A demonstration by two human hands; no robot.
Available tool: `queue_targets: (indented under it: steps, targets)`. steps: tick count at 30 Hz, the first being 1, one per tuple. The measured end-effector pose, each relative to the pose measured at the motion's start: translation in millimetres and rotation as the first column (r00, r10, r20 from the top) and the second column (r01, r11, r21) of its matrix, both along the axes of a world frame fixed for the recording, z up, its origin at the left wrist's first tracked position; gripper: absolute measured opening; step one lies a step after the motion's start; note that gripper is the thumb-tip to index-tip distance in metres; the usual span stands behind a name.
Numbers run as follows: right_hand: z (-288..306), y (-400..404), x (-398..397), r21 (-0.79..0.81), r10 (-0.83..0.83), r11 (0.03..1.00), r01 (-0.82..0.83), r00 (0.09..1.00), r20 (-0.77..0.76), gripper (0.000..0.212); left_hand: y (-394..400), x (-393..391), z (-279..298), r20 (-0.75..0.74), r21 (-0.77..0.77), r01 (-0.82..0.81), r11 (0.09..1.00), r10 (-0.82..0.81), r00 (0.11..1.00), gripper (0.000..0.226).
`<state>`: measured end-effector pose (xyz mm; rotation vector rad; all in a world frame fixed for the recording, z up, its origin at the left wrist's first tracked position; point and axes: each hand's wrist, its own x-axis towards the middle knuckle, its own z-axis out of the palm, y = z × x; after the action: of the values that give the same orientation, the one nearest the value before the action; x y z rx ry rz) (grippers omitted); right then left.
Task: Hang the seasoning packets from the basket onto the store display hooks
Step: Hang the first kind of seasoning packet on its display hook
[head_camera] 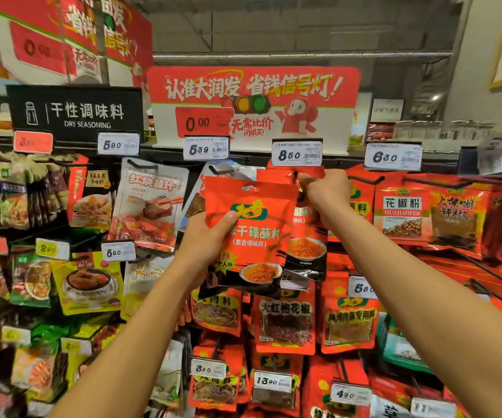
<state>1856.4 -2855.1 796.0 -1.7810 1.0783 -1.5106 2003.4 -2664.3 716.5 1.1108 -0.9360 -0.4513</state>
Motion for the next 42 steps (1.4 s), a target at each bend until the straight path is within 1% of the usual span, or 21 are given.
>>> queue_targets:
  steps: [4,9,12,13,15,16,17,18,20,21,23,26,28,31,33,35,36,37,39,40,42]
  targets:
    - [8.8,-29.2,17.0,0.144,-0.023,0.989,0.019,0.999,0.031,0.023,-5.7,1.6,2.1,-0.013,0.013,0.040,0.999,-0.040,0.999,0.012]
    - [10.4,-56.9,24.7,0.205,-0.028,0.979,0.019,0.999,0.041,0.029,-17.2,0.1,10.3,-0.060,0.048,0.080,0.996,-0.078,0.995,0.011]
    - [3.5,-53.7,15.9,0.197,-0.029,0.980,0.013,0.996,0.078,0.043,-30.4,-8.1,19.3,-0.065,0.039,0.103,0.994,-0.100,0.993,0.005]
    - [1.5,-49.0,9.2,0.170,-0.034,0.985,0.021,0.997,0.072,0.044,-36.2,-12.7,21.5,-0.060,0.031,0.099,0.995,-0.097,0.993,0.004]
    - [-2.5,-36.1,-6.7,0.090,-0.060,0.995,0.050,0.992,0.108,0.034,-49.6,-22.1,25.2,-0.045,0.014,0.095,0.995,-0.094,0.995,0.008]
    - [-5.0,-28.4,-15.5,0.060,-0.038,0.998,0.028,0.983,0.181,0.028,-57.0,-26.9,27.1,-0.035,0.014,0.091,0.996,-0.091,0.995,0.012]
    - [-7.5,-21.9,-23.3,0.049,0.036,0.997,-0.052,0.957,0.287,0.023,-63.7,-31.0,29.3,-0.031,0.019,0.088,0.996,-0.087,0.996,0.016]
    - [-10.5,-12.7,-30.9,0.058,0.153,0.980,-0.190,0.907,0.392,0.023,-70.0,-34.1,31.5,-0.040,0.022,0.087,0.996,-0.086,0.996,0.019]
    - [-15.0,4.8,-46.1,0.053,0.403,0.864,-0.501,0.750,0.525,0.038,-79.9,-37.7,36.2,-0.076,0.027,0.081,0.996,-0.079,0.994,0.017]
    - [-16.2,11.1,-50.9,0.047,0.484,0.807,-0.588,0.705,0.518,0.043,-83.7,-38.5,38.6,-0.085,0.031,0.072,0.997,-0.070,0.994,0.015]
    - [-17.5,16.3,-53.0,0.018,0.529,0.807,-0.591,0.736,0.423,0.036,-89.4,-38.9,42.4,-0.088,0.049,0.068,0.996,-0.064,0.994,0.012]
    - [-16.8,17.9,-48.2,-0.103,0.447,0.894,-0.436,0.857,0.256,0.016,-93.8,-40.1,45.9,-0.126,0.063,0.074,0.995,-0.066,0.990,0.012]
    - [-14.6,13.9,-44.1,-0.133,0.349,0.935,-0.327,0.917,0.195,0.019,-95.4,-41.5,48.3,-0.155,0.059,0.084,0.995,-0.074,0.985,0.017]
    - [-12.4,6.8,-37.8,-0.087,0.241,0.969,-0.231,0.962,0.130,0.027,-99.2,-41.5,49.4,-0.198,0.064,0.063,0.996,-0.049,0.979,0.024]
    - [-15.1,1.8,-31.6,-0.058,0.189,0.981,-0.184,0.979,0.078,0.037,-102.8,-40.4,49.3,-0.237,0.106,0.051,0.993,-0.025,0.971,0.027]
    - [-20.4,0.2,-28.7,0.027,0.154,0.988,-0.155,0.987,0.039,0.038,-106.5,-39.3,50.0,-0.250,0.152,0.037,0.988,0.002,0.968,0.031]
    - [-25.1,-1.3,-29.4,0.081,0.200,0.976,-0.202,0.979,0.038,0.037,-108.0,-38.5,50.3,-0.242,0.164,0.021,0.986,0.020,0.970,0.032]
    - [-30.7,-1.5,-31.7,0.117,0.288,0.949,-0.293,0.956,0.057,0.032,-109.1,-37.3,50.6,-0.222,0.171,-0.004,0.985,0.043,0.974,0.034]
    - [-43.8,0.6,-37.5,0.116,0.474,0.870,-0.479,0.878,0.072,0.012,-110.5,-31.9,50.0,-0.169,0.167,-0.047,0.985,0.075,0.983,0.035]
    - [-49.2,3.1,-39.0,0.107,0.528,0.840,-0.531,0.847,0.057,0.006,-110.8,-28.3,48.9,-0.151,0.158,-0.048,0.986,0.072,0.986,0.036]
    - [-54.7,4.2,-35.8,0.088,0.536,0.838,-0.538,0.843,0.044,0.012,-111.2,-21.4,44.6,-0.101,0.155,-0.052,0.987,0.068,0.993,0.040]
